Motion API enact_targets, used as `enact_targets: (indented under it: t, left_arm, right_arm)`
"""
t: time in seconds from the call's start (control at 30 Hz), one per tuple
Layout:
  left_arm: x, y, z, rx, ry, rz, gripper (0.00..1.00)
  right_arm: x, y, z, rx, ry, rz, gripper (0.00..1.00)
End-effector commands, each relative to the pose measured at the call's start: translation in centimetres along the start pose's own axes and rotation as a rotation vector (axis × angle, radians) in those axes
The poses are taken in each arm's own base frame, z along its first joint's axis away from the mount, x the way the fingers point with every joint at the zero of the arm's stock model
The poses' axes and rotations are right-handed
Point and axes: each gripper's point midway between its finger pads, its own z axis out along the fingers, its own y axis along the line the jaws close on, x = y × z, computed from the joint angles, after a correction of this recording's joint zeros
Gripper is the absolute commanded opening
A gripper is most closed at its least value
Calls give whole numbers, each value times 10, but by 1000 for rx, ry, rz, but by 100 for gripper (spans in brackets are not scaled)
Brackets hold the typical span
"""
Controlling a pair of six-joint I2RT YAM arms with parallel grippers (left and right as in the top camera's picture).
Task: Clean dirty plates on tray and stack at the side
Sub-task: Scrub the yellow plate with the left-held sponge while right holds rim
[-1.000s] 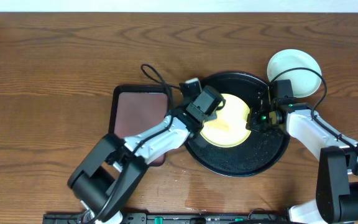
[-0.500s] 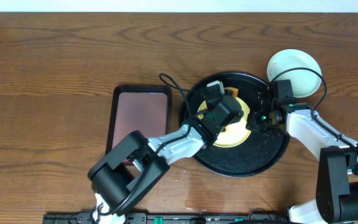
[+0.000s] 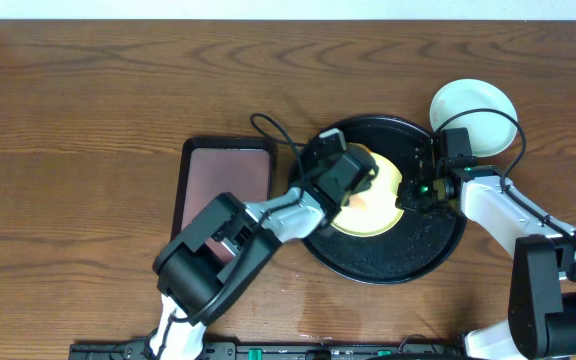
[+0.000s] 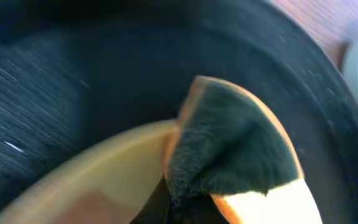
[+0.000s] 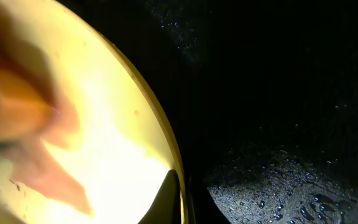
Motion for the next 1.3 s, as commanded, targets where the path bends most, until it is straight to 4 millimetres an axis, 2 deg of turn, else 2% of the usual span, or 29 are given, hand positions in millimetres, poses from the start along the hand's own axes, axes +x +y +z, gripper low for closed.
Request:
enact_targets:
  t: [0.0,0.13,0.23,0.4,0.43,0.47,0.53,0.67,0.8,0.9,1.1,1.27]
  left_arm:
    - [-12,58,8,-168,0,46,7]
    - [-25,65,-2,-193,1,82,7]
    - [-38,52,-14,-170,-32,171,7]
    - [-66,24,-56,-171,-170,264,7]
    - [-67,19,-61,-161,-177,266,7]
    - [-64,10,-67,-137,-174,271,7]
    - [-45,-7,-70,-73,-123,282,7]
    - [-7,-17,-62,-25,-24,205,8]
    - [28,-15,-50,-30,59,87,7]
    - [44,-7,-40,-58,86,90,8]
    - [57,21,-35,-160,125,117,7]
    - [45,49,-39,-277,90,200,7]
  right_arm:
    - [18,5,13,-10,70,-28,1]
    - [18,4,13,-10,69,-28,1]
    - [17,5,13,-10,69,-29,1]
    - [18,4,13,-10,69,-28,1]
    - [18,4,13,-10,69,-28,1]
    - [17,5,13,-10,69,-29,1]
    - [17,5,13,-10,69,-29,1]
    - [17,5,13,-10,69,-29,1]
    - [18,4,13,-10,70,-28,1]
    - [18,4,13,-9,72,-28,1]
    - [18,4,13,-9,73,-28,1]
    - [20,4,13,-7,78,-33,1]
